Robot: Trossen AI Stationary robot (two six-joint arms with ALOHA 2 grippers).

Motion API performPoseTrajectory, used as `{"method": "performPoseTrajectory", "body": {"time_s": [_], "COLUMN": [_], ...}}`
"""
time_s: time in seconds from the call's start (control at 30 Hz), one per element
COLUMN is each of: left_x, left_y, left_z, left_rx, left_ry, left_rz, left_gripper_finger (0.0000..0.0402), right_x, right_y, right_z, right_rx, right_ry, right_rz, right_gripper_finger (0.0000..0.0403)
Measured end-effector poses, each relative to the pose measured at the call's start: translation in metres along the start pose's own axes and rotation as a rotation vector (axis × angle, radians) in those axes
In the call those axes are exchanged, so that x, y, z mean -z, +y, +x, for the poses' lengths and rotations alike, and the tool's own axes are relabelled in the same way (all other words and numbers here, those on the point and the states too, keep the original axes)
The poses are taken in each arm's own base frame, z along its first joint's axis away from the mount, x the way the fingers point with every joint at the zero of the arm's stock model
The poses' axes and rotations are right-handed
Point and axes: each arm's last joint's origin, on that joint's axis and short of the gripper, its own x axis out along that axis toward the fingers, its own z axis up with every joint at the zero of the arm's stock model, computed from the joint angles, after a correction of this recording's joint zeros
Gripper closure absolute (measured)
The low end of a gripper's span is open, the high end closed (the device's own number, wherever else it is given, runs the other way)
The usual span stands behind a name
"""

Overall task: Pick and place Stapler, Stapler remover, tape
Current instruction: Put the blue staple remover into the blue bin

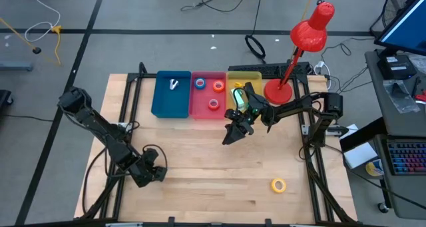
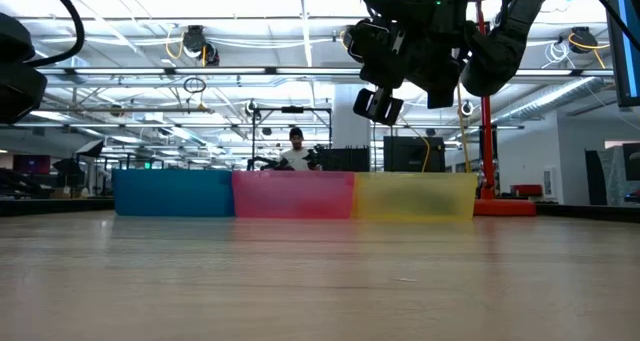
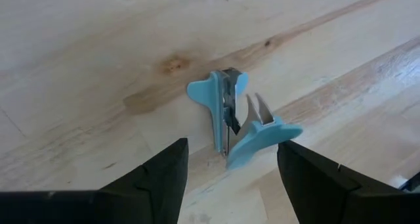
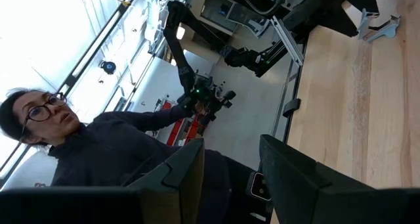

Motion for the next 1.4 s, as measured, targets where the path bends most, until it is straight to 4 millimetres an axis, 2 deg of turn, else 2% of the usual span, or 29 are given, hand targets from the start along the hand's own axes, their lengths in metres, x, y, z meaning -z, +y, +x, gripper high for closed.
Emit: {"method": "performPoseTrajectory", "body": {"time_s": [0.27,0.5,0.77,0.9,1.23,1.4], "left_x": [-0.009,-0.014,-0.019,-0.019,-0.019,-0.019], "left_y": [-0.005,-0.009,-0.011,-0.011,-0.010,-0.012], "left_z": [0.003,0.019,0.025,0.026,0.027,0.023], "left_rx": [0.004,-0.044,-0.069,-0.074,-0.075,-0.047], "left_ry": [-0.022,0.017,0.029,0.039,0.047,0.040], "left_rz": [-0.014,-0.040,-0.148,-0.163,-0.166,-0.147], "left_gripper_finger": [0.0167,0.0167,0.0171,0.0199,0.0314,0.0331], "right_x": [0.000,0.000,-0.004,-0.006,-0.007,-0.007], "right_y": [0.000,0.000,-0.002,-0.004,-0.004,-0.004], "right_z": [0.000,0.000,-0.007,-0.011,-0.013,-0.013], "right_rx": [0.000,0.000,0.016,0.025,0.027,0.026], "right_ry": [0.000,-0.001,-0.022,-0.033,-0.038,-0.038], "right_rz": [0.000,0.001,0.008,0.012,0.011,0.010], "right_gripper_finger": [0.0261,0.0261,0.0261,0.0261,0.0261,0.0261]}}
